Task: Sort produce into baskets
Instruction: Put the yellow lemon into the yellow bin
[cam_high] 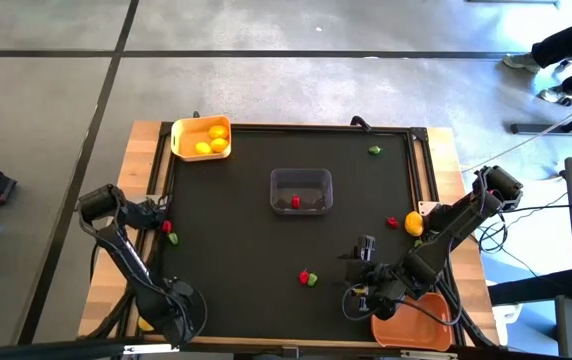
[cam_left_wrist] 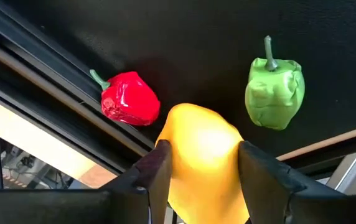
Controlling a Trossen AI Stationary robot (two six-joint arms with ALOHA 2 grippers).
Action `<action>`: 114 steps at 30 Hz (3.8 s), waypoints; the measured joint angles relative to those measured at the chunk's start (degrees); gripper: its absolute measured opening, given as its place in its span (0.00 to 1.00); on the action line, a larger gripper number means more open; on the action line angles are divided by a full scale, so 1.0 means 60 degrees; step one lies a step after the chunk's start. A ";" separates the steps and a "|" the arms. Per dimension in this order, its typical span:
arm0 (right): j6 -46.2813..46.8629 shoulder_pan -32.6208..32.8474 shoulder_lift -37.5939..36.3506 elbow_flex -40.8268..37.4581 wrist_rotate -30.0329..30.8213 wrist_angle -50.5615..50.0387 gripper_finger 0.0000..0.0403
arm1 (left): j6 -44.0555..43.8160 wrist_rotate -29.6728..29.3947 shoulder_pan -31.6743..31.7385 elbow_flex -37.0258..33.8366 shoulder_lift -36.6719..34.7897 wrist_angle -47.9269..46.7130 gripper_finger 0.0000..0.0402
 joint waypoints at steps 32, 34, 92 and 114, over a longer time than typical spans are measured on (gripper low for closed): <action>-0.0046 0.0000 0.0000 0.0000 0.0039 -0.0169 0.66 | 0.1909 -0.4230 0.1388 0.0073 -0.2923 -0.0437 0.39; -0.0042 0.0000 0.0000 0.0000 0.0145 -0.0170 0.66 | 0.2173 -0.4661 0.1524 0.0073 -0.3080 -0.0433 0.39; -0.0058 -0.1541 -0.0004 0.0000 0.0208 -0.0237 0.66 | 1.2934 -0.8615 1.1663 0.0073 -0.5014 -0.0461 0.39; -0.0067 -0.1960 -0.0004 0.0000 0.0127 -0.0433 0.66 | 1.4854 -1.0477 1.5763 -0.0047 -0.5031 0.1217 0.39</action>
